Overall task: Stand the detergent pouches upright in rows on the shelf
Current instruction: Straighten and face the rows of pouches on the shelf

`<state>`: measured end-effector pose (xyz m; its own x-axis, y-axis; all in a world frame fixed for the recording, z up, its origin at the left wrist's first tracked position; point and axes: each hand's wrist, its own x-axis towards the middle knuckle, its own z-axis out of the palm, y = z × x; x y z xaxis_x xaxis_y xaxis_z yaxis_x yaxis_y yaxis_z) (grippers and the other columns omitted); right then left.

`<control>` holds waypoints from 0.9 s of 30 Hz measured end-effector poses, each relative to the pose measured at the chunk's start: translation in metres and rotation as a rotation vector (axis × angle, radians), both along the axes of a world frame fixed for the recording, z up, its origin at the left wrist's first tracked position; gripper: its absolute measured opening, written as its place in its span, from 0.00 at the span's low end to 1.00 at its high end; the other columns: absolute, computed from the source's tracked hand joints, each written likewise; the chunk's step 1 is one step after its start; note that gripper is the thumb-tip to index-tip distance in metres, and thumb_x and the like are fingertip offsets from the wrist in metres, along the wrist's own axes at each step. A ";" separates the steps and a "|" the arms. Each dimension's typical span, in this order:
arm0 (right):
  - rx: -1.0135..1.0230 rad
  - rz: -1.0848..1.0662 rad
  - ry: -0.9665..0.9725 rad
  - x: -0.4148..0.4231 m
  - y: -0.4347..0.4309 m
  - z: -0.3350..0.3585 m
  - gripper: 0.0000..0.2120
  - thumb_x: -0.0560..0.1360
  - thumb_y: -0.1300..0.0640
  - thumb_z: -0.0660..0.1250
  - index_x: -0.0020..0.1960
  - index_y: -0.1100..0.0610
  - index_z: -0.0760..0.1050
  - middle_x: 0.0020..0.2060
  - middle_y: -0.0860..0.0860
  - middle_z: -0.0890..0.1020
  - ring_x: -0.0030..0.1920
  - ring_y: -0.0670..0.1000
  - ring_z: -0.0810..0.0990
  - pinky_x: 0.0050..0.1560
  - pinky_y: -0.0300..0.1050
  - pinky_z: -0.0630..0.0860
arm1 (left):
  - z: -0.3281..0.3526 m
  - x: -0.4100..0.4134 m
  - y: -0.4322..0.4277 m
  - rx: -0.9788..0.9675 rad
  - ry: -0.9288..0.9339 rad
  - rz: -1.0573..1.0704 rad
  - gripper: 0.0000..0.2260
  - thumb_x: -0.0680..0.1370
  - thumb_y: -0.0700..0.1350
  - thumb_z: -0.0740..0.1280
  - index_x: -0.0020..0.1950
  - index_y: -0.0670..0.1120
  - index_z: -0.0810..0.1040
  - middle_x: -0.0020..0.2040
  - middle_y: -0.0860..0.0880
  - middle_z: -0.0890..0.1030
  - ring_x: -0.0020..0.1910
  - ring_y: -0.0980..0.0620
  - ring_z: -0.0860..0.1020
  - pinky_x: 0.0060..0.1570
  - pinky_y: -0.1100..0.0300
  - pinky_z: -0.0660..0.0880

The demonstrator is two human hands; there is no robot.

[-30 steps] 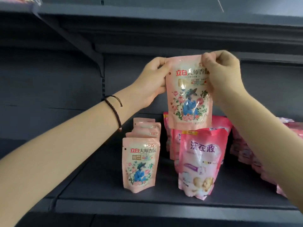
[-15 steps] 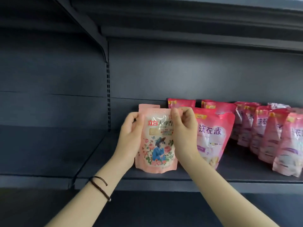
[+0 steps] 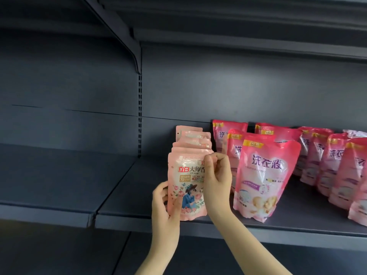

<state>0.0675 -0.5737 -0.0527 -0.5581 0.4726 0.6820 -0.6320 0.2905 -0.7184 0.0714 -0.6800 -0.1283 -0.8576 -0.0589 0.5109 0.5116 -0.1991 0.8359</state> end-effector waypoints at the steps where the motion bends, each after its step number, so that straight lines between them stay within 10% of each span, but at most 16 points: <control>1: 0.043 0.004 0.005 0.001 0.001 -0.002 0.04 0.80 0.57 0.62 0.50 0.48 0.70 0.42 0.38 0.78 0.42 0.38 0.77 0.41 0.33 0.75 | -0.001 -0.001 0.000 -0.036 0.030 0.034 0.22 0.75 0.42 0.68 0.62 0.64 0.67 0.59 0.54 0.76 0.58 0.59 0.76 0.47 0.69 0.76; 7: 0.477 -0.154 -0.041 0.028 0.013 -0.060 0.32 0.73 0.63 0.71 0.70 0.48 0.60 0.66 0.52 0.66 0.68 0.48 0.66 0.63 0.35 0.69 | -0.020 -0.005 -0.016 -0.481 0.340 0.259 0.36 0.74 0.38 0.71 0.72 0.65 0.59 0.66 0.55 0.69 0.64 0.57 0.70 0.57 0.67 0.73; 11: 0.745 -0.197 -0.256 0.040 0.022 -0.092 0.43 0.70 0.59 0.74 0.70 0.31 0.53 0.68 0.43 0.62 0.69 0.39 0.57 0.62 0.35 0.69 | -0.032 -0.006 -0.027 -0.765 0.350 0.290 0.45 0.67 0.45 0.78 0.75 0.61 0.55 0.66 0.51 0.72 0.63 0.56 0.68 0.59 0.57 0.74; 19: 0.751 -0.295 -0.419 0.034 0.018 -0.085 0.32 0.73 0.56 0.70 0.71 0.39 0.60 0.56 0.40 0.72 0.56 0.41 0.72 0.54 0.39 0.73 | -0.011 -0.014 -0.024 -0.752 0.339 0.244 0.41 0.70 0.46 0.75 0.72 0.65 0.53 0.62 0.58 0.76 0.56 0.70 0.72 0.52 0.72 0.74; 27: 0.764 -0.318 -0.476 0.022 0.025 -0.076 0.30 0.72 0.54 0.71 0.70 0.44 0.63 0.53 0.41 0.74 0.50 0.41 0.75 0.44 0.40 0.77 | -0.006 -0.021 -0.015 -0.830 0.292 0.259 0.39 0.72 0.47 0.74 0.74 0.60 0.53 0.60 0.54 0.80 0.54 0.61 0.79 0.46 0.67 0.78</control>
